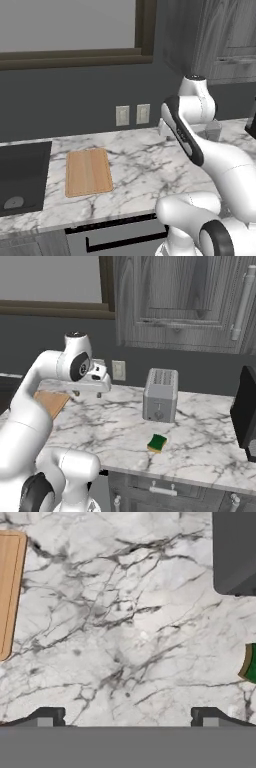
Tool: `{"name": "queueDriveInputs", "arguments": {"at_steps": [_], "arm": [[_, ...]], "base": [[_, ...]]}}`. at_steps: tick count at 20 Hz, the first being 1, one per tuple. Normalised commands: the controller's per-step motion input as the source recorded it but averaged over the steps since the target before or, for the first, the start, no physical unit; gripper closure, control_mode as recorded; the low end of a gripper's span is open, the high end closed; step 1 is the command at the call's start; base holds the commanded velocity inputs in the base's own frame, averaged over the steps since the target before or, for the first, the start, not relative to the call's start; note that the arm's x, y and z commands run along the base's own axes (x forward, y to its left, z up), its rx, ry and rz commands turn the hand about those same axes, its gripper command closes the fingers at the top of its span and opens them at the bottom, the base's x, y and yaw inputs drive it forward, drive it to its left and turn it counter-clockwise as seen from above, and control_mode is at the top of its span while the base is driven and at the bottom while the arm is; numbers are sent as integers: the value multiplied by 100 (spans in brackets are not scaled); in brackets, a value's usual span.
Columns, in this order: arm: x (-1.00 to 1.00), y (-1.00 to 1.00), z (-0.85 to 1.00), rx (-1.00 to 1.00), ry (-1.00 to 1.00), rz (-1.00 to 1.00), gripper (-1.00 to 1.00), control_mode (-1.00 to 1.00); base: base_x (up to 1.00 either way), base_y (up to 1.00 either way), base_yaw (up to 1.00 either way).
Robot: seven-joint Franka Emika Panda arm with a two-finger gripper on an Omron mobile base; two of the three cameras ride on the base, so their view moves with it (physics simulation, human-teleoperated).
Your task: Pick up the sponge from the counter and clean the cutting board by briefly scrubbing or pressing down on the cutting board. Once finished, release the sponge.
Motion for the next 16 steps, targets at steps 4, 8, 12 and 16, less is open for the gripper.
{"name": "queueDriveInputs", "arguments": {"at_steps": [4, 8, 12, 16], "arm": [[-31, -74, -88, 1, 23, -2, -100, -100], [0, -96, -62, 8, 22, 0, -100, -100], [0, -100, -53, 14, 9, 0, -100, -100], [0, -100, -45, 7, 0, 2, -100, -100]], "base": [[0, 0, 0], [0, 0, 0], [0, 0, 0], [0, 0, 0]]}}
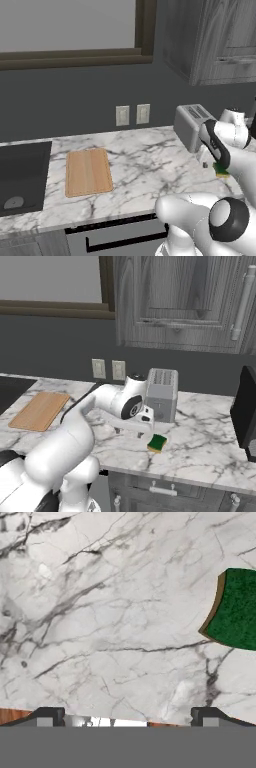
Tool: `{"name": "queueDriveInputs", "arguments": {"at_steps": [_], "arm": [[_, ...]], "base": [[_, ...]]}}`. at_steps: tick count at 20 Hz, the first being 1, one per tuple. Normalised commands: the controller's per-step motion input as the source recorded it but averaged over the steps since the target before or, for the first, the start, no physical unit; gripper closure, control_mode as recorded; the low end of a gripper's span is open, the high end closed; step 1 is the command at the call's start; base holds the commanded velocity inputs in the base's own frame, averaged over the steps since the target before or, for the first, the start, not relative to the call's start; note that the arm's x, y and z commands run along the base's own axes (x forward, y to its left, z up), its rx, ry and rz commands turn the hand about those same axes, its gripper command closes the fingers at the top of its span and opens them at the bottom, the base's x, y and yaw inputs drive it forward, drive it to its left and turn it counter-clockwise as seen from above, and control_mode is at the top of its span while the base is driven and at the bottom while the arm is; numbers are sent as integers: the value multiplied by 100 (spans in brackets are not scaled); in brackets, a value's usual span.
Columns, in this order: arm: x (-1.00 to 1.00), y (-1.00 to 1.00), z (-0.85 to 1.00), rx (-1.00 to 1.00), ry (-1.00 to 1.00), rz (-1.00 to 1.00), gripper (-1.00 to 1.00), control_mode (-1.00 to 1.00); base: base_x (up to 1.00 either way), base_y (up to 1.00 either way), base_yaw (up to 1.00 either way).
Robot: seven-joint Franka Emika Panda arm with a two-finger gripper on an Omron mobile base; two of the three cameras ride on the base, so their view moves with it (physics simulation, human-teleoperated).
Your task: Pick up the sponge from the counter and clean the cutting board by briefly scrubbing or pressing down on the cutting board. Once finished, release the sponge.
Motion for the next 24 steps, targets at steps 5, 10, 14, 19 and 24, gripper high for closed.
{"name": "queueDriveInputs", "arguments": {"at_steps": [5, 10, 14, 19, 24], "arm": [[2, -83, -24, 3, -3, 1, -100, -100], [11, -38, -17, 0, -3, -6, -100, -100], [31, -1, -5, 0, 0, -21, -100, -100], [24, -1, -21, 0, 0, -21, -100, -100], [9, -10, -30, 0, 0, -13, -100, -100]], "base": [[0, 0, 0], [0, 0, 0], [0, 0, 0], [0, 0, 0], [0, 0, 0]]}}
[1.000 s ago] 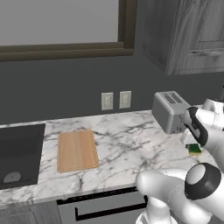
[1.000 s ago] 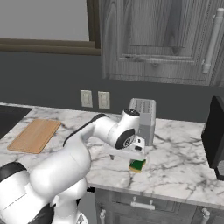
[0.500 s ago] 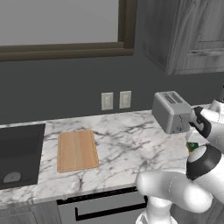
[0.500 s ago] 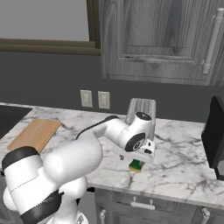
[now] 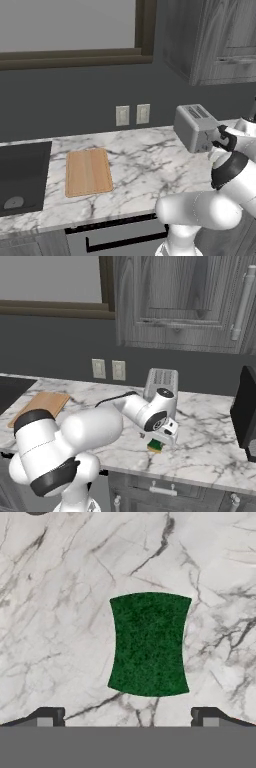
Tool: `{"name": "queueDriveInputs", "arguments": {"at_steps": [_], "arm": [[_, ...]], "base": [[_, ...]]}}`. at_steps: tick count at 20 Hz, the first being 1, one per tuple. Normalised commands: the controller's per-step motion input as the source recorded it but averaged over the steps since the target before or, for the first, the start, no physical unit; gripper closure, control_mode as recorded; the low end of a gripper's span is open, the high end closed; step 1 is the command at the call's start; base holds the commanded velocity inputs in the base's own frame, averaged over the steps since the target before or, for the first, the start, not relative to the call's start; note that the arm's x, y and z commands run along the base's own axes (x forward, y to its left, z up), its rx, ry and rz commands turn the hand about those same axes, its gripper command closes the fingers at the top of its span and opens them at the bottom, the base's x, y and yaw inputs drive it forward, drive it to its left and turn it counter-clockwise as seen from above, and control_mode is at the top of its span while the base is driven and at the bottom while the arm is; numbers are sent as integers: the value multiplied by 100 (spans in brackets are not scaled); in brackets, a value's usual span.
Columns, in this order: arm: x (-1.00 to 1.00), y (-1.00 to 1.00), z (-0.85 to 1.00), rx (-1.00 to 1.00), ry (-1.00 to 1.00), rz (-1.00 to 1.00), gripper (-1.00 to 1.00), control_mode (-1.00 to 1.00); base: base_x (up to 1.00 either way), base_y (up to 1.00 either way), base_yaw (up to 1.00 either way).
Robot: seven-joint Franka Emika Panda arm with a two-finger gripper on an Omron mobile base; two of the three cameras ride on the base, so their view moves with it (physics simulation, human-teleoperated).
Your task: Pick up the sponge from the counter and clean the cutting board by briefly scrubbing or pressing down on the cutting board. Once finished, release the sponge.
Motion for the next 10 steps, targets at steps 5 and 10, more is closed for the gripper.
{"name": "queueDriveInputs", "arguments": {"at_steps": [5, 10], "arm": [[0, -16, -7, 0, -5, 0, -100, -100], [14, -1, -5, 0, -3, 1, -100, -100]], "base": [[0, 0, 0], [0, 0, 0]]}}
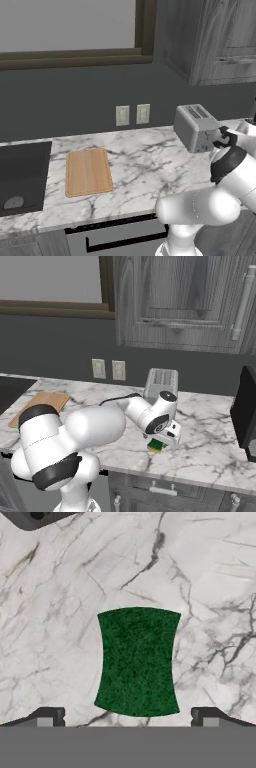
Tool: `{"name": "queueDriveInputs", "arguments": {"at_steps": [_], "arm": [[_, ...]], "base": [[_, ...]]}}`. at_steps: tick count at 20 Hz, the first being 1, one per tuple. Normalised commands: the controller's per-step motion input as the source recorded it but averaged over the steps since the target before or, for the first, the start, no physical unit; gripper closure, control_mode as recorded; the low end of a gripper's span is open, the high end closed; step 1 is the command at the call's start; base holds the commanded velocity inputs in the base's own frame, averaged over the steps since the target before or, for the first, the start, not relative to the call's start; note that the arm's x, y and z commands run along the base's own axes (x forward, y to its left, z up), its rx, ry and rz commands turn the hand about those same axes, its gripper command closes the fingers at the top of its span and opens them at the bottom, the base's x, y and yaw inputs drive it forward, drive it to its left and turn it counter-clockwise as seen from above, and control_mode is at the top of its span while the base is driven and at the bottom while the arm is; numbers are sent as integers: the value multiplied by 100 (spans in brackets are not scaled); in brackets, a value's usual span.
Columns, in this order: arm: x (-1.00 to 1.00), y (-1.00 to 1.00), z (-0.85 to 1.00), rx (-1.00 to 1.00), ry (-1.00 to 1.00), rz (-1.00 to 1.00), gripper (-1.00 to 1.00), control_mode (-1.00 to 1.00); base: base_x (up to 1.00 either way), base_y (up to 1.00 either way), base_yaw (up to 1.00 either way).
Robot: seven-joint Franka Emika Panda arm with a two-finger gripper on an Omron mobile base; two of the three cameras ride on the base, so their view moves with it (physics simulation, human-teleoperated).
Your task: Pick up the sponge from the counter and clean the cutting board by briefly scrubbing or pressing down on the cutting board. Once finished, release the sponge.
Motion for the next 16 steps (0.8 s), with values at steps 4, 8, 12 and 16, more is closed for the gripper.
{"name": "queueDriveInputs", "arguments": {"at_steps": [4, 8, 12, 16], "arm": [[17, 0, -9, 0, -3, 3, -100, -100], [5, 0, -15, 0, -3, 2, -100, -100], [0, 0, -15, -4, 0, 0, -100, -100], [0, 0, -13, -2, 0, 0, -100, -100]], "base": [[0, 0, 0], [0, 0, 0], [0, 0, 0], [0, 0, 0]]}}
